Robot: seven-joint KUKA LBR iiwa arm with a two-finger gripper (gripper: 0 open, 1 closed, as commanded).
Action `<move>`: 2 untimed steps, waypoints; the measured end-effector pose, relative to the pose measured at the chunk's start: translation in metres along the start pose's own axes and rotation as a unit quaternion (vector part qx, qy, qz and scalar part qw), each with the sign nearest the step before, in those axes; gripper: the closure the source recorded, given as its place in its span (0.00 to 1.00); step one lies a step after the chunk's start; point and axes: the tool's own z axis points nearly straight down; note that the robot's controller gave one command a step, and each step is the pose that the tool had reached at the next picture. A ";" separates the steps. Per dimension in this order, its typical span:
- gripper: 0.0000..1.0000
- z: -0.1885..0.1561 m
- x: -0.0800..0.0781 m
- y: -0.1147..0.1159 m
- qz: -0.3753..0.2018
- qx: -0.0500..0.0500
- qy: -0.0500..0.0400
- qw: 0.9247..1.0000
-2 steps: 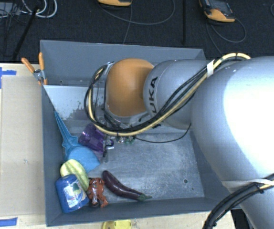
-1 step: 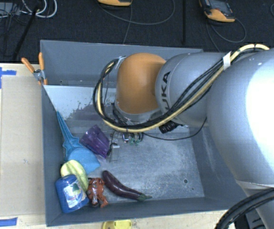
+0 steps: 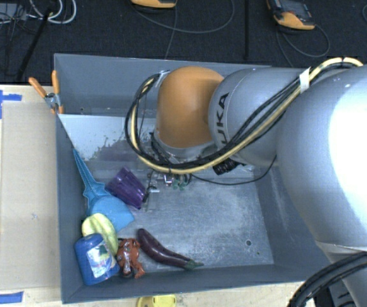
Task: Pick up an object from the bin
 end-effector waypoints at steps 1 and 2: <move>0.00 0.051 -0.005 0.015 -0.101 0.001 0.003 0.995; 1.00 0.060 -0.005 0.023 -0.106 0.001 0.005 0.994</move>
Offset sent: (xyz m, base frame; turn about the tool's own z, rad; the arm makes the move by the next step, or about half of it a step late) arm 0.0045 0.0250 -0.0572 -0.2191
